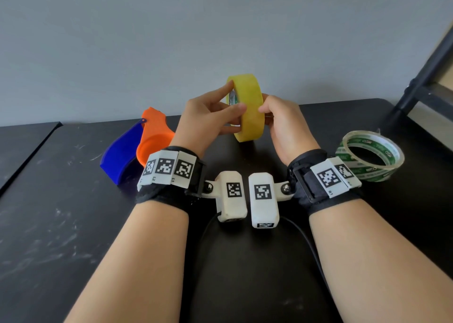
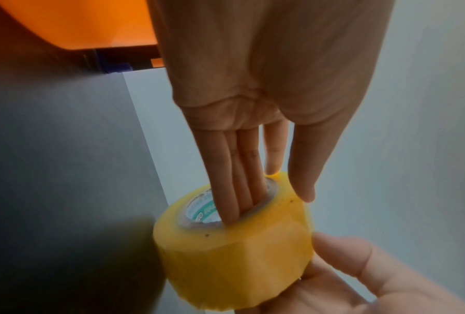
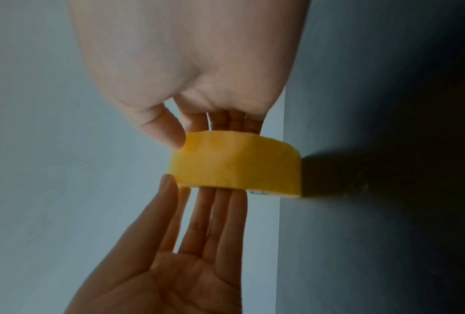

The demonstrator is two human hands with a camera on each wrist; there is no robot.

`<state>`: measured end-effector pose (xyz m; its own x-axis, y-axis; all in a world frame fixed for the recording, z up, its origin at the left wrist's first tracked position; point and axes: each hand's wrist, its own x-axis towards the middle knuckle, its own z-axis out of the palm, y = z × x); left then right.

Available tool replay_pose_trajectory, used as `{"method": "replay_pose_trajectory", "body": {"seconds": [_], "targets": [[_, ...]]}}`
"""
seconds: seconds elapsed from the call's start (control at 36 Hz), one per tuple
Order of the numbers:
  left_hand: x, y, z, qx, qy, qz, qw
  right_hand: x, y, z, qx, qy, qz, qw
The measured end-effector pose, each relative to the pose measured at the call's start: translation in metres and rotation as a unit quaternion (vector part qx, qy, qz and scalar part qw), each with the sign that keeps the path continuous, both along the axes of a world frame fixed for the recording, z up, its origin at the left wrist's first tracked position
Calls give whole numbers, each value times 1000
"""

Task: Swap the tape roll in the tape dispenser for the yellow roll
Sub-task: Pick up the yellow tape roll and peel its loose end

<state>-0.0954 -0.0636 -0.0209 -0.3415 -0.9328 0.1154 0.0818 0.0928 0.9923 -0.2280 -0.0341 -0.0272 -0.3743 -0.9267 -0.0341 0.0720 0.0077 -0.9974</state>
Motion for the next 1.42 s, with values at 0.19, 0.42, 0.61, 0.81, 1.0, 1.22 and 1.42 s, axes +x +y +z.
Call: {"method": "replay_pose_trajectory", "body": {"seconds": [0.19, 0.42, 0.61, 0.81, 1.0, 1.22, 1.42], "targets": [[0, 2, 1, 5, 3, -2, 1000, -1, 3, 1, -8, 27, 6, 1000], [1, 2, 1, -1, 4, 2, 1000, 1, 5, 1, -24, 68, 53, 996], [-1, 1, 0, 1, 4, 2, 1000, 1, 4, 3, -18, 22, 30, 999], [0, 2, 1, 5, 6, 1, 1000, -2, -1, -2, -22, 17, 23, 999], [0, 3, 0, 5, 5, -1, 1000, -4, 0, -3, -19, 38, 15, 999], [-1, 1, 0, 0, 10, 3, 1000, -4, 0, -5, -39, 66, 44, 996], [-2, 0, 0, -11, 20, 23, 999, -4, -4, 1, 2, 64, 31, 997]]}}
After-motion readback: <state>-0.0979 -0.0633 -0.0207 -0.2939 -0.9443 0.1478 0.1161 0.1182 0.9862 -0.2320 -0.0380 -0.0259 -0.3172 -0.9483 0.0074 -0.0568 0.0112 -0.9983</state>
